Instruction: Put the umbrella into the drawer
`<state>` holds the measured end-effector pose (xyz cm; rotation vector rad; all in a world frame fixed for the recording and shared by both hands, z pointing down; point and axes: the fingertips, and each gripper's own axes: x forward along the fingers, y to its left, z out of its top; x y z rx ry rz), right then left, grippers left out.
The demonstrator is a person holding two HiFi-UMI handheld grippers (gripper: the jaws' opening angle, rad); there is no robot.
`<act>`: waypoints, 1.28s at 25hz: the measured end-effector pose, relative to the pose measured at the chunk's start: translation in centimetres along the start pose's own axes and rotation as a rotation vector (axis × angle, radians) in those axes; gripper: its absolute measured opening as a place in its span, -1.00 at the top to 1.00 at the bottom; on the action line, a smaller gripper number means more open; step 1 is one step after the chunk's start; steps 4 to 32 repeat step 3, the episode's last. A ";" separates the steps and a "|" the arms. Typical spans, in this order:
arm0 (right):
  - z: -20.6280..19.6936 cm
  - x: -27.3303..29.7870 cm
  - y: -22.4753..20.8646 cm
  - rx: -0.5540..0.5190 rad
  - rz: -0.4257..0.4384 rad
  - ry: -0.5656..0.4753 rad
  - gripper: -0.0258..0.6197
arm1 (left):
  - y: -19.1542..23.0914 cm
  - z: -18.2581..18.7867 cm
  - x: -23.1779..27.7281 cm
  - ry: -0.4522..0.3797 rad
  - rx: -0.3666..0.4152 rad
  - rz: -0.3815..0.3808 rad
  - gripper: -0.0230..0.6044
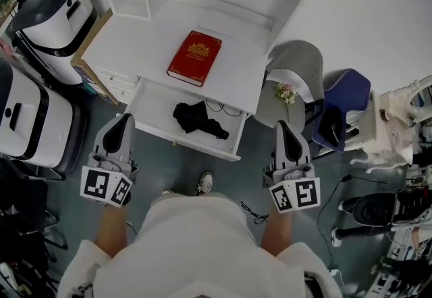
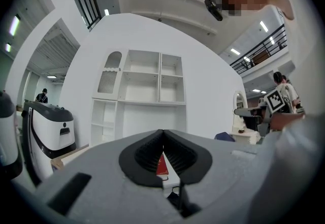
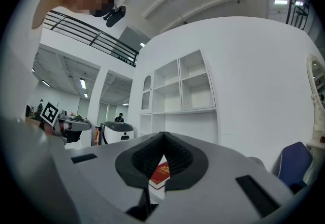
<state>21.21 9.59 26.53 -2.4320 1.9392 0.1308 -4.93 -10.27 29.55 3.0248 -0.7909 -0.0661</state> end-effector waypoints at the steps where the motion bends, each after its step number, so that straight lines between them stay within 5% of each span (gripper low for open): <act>1: -0.1 0.2 -0.2 -0.001 0.003 0.001 0.92 | 0.0 -0.1 0.2 0.002 0.000 0.001 0.88; 32: -0.3 0.6 -0.5 -0.004 0.009 0.005 0.92 | -0.1 -0.1 0.6 0.005 0.001 0.004 0.88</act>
